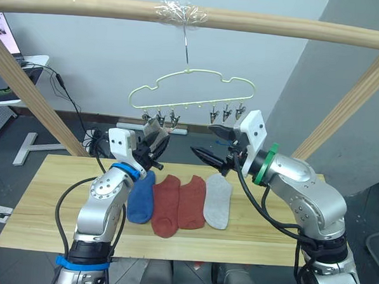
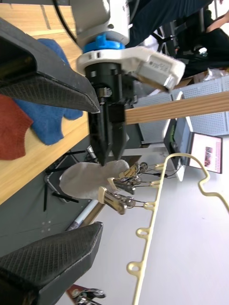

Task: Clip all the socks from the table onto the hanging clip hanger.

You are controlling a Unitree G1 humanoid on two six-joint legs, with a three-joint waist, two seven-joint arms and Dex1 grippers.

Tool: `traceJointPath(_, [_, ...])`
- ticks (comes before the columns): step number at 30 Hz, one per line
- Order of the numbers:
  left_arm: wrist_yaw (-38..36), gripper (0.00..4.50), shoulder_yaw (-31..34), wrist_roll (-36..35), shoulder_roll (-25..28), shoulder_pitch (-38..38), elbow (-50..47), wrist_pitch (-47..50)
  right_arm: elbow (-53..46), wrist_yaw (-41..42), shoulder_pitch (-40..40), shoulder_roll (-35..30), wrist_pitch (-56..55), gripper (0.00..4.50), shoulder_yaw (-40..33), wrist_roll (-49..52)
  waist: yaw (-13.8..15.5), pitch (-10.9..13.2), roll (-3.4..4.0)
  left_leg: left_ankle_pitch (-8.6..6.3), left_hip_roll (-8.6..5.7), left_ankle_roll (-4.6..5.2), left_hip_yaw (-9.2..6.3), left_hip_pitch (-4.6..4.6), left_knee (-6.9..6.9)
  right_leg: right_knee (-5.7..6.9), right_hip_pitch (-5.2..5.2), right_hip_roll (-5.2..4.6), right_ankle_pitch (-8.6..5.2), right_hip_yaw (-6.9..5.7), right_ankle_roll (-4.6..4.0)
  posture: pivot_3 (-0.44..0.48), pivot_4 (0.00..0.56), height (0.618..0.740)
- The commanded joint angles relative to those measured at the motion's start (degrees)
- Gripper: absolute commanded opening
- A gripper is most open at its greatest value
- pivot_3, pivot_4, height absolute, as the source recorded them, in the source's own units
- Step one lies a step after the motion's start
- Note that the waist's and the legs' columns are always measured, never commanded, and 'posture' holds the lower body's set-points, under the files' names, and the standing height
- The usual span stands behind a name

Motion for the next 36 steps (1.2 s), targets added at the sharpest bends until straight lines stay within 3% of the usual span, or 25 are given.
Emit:
traceJointPath(1, [1.53, 1.74, 0.30, 1.42, -0.62, -1.36, 0.13, -1.35, -1.39, 0.83, -1.93, -0.52, 0.56, 3.84, -1.42, 2.53, 0.01, 0.00, 0.00, 0.00, 0.00, 0.00, 0.00, 0.00, 0.00, 0.00, 0.00, 0.00, 0.01, 0.00, -0.01, 0.197, 0.140, 0.740])
traceJointPath(17, [5.37, 1.74, 1.14, 3.90, -3.18, -9.35, 8.06, -4.13, 0.44, 3.48, -5.68, -3.79, 1.22, 3.84, -1.53, 5.18, 0.14, -0.01, -0.01, 0.01, -0.03, 0.02, -0.11, 0.00, 0.13, 0.06, 0.08, 0.00, 0.07, -0.05, -0.01, 0.199, 0.144, 0.740])
traceJointPath(36, [4.52, 1.74, 0.46, 4.11, -3.17, -7.48, 8.36, -4.54, 0.65, 1.82, -5.86, -4.44, 1.68, 3.84, -2.47, 6.68, 0.07, -0.01, -0.01, 0.00, -0.05, 0.03, -0.35, -0.03, 0.51, 0.16, 0.24, 0.00, 0.09, -0.19, 0.01, 0.187, 0.144, 0.740])
